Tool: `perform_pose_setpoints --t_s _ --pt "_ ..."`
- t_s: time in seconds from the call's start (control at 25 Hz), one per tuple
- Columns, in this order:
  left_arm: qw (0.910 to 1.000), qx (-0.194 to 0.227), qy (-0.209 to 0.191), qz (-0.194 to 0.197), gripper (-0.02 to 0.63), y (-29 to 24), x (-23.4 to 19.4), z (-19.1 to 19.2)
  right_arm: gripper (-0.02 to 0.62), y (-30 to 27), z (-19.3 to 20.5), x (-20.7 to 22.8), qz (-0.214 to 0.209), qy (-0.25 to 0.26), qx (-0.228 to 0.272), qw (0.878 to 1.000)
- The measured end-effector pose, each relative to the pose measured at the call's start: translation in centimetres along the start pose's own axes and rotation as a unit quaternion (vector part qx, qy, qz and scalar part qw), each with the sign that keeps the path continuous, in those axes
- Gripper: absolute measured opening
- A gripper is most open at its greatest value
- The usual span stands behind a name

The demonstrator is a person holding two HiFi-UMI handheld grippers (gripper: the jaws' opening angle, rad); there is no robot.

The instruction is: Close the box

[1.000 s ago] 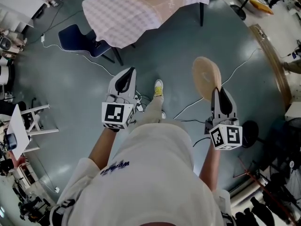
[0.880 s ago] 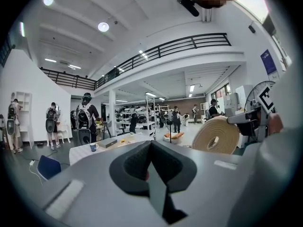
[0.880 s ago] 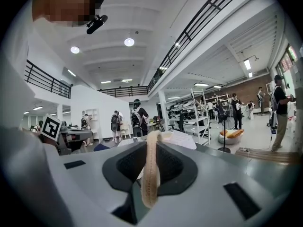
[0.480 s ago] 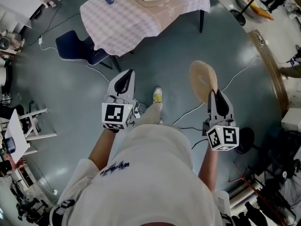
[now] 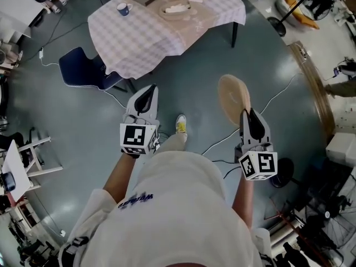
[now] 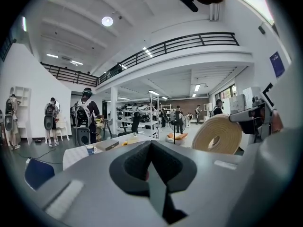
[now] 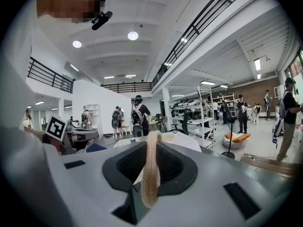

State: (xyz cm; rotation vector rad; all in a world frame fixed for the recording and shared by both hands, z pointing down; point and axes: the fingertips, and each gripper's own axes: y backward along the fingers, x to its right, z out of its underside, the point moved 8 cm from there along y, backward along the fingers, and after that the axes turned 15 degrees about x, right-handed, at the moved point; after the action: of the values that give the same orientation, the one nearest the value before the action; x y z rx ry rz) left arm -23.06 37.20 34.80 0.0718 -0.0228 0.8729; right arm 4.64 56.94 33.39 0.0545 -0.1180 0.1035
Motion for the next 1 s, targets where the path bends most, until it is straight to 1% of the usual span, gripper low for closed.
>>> perform_pose_setpoints --t_s 0.2,0.44,0.6,0.8,1.0 --pt "0.9999 0.01 0.01 -0.005 0.002 -3.3 -1.3 0.0 0.066 -4.0 -0.6 0.4 -0.018 0.011 -0.011 1.0" --pt "0.9992 0.001 0.02 -0.035 0.003 -5.9 -4.2 1.1 0.066 -9.0 -1.7 0.3 -0.05 0.047 -0.02 0.997" --pt "0.9983 -0.01 0.027 -0.05 0.002 -7.4 -5.8 2.4 0.066 -11.9 -1.3 0.3 -0.065 0.052 -0.026 0.996" --pt "0.9983 -0.013 0.032 -0.047 0.002 -10.4 -7.2 3.1 0.066 -15.5 -1.1 0.5 -0.071 0.062 -0.037 0.995" --pt "0.9985 -0.008 0.033 -0.043 0.002 -14.5 -9.7 3.4 0.066 -19.8 -0.7 1.5 -0.059 0.06 -0.041 0.996"
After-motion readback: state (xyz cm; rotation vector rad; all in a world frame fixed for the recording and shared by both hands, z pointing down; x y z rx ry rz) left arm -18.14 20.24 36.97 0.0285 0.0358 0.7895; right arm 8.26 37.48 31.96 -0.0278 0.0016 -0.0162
